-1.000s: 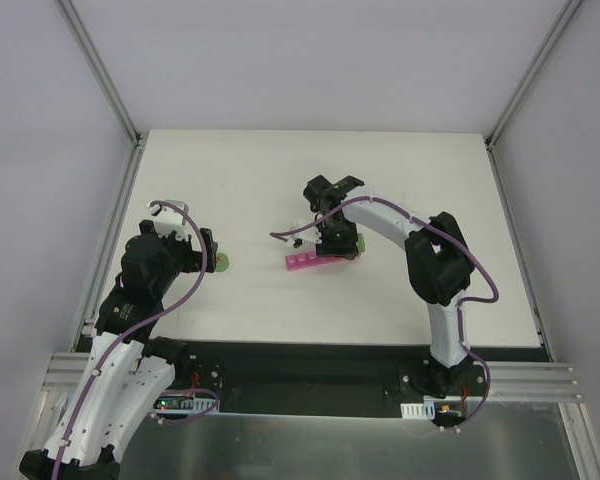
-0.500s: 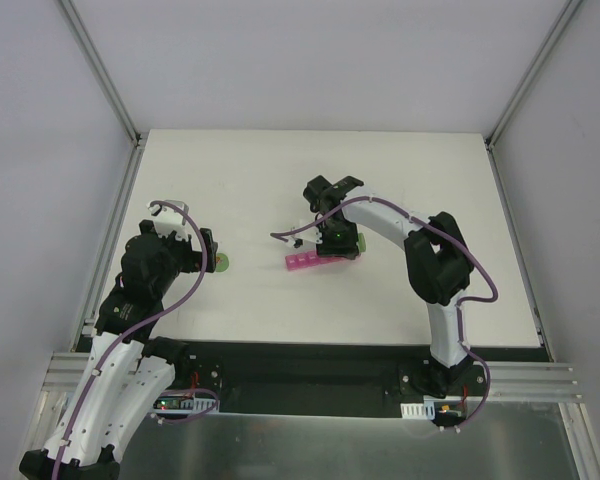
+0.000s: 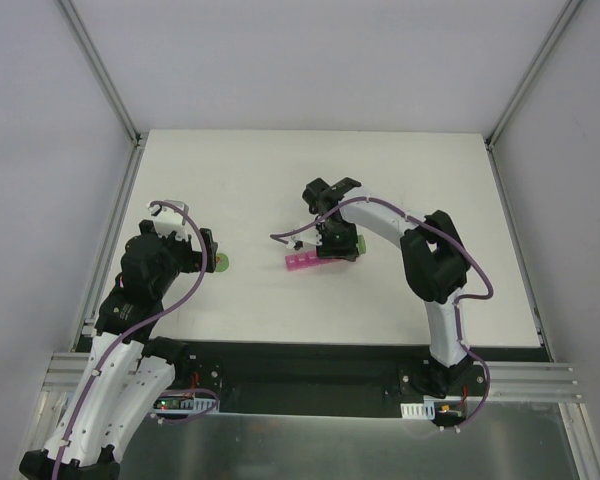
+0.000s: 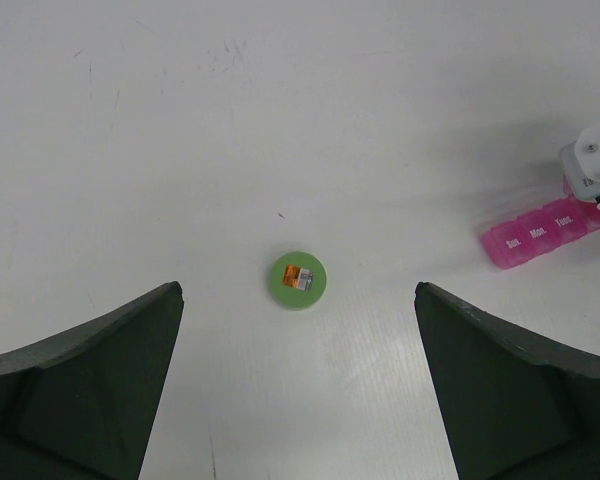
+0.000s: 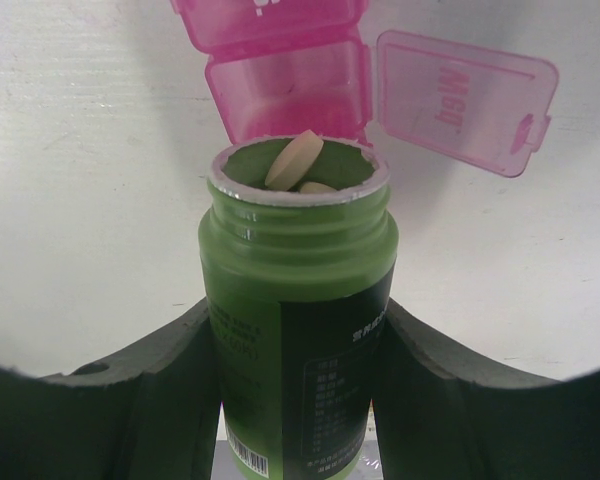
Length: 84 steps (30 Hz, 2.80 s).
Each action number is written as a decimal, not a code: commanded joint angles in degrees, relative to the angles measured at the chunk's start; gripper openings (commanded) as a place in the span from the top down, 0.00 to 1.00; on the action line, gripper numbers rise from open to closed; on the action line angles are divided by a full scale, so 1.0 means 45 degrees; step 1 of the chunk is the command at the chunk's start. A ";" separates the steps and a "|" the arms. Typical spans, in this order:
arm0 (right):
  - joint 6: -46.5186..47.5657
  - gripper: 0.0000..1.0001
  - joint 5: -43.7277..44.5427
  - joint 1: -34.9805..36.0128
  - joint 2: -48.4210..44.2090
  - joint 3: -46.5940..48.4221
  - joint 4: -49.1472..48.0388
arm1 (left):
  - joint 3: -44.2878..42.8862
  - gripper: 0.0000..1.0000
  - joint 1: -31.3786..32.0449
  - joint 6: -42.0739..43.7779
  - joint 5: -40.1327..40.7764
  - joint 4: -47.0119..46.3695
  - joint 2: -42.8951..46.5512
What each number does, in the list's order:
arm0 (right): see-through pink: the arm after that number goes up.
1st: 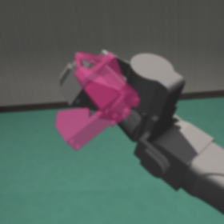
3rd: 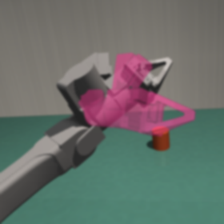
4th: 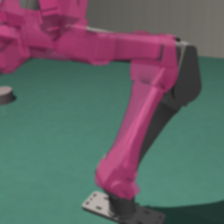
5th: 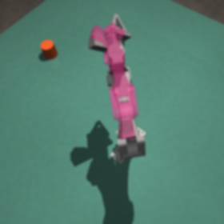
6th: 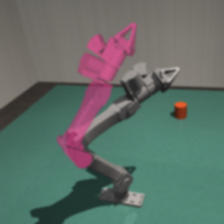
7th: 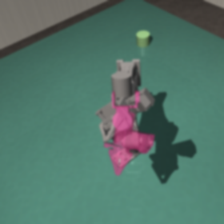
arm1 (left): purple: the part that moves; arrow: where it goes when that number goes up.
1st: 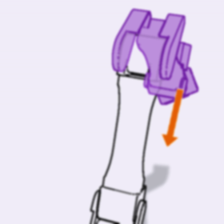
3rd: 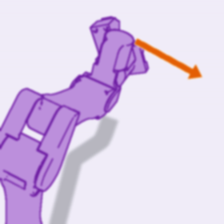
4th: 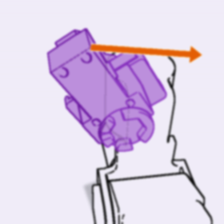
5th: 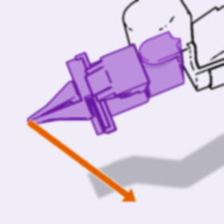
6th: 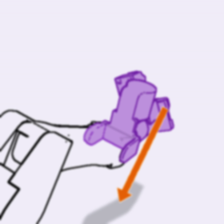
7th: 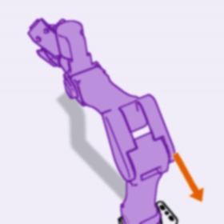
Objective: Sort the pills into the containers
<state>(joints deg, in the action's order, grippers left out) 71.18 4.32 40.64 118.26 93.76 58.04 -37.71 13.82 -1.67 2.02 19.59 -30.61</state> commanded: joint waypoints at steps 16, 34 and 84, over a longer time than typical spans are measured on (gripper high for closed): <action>-0.0075 0.90 0.0700 0.0109 -0.0108 0.0454 0.0774 | 0.0002 0.01 -0.0045 0.0254 0.0039 -0.0233 0.0123; -0.0036 0.90 0.0759 0.0304 -0.0166 0.0611 0.0736 | 0.0002 0.01 -0.0045 0.0254 0.0039 -0.0233 0.0123; -0.0387 0.90 -0.2755 -0.1023 -0.1786 -0.0268 -0.0008 | 0.0041 0.01 -0.0045 0.0254 0.0098 -0.0233 0.0045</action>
<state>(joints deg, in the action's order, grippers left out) 69.89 -4.64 36.82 115.59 92.49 57.21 -37.69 13.82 -0.95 2.02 19.59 -30.61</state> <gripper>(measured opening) 0.540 0.992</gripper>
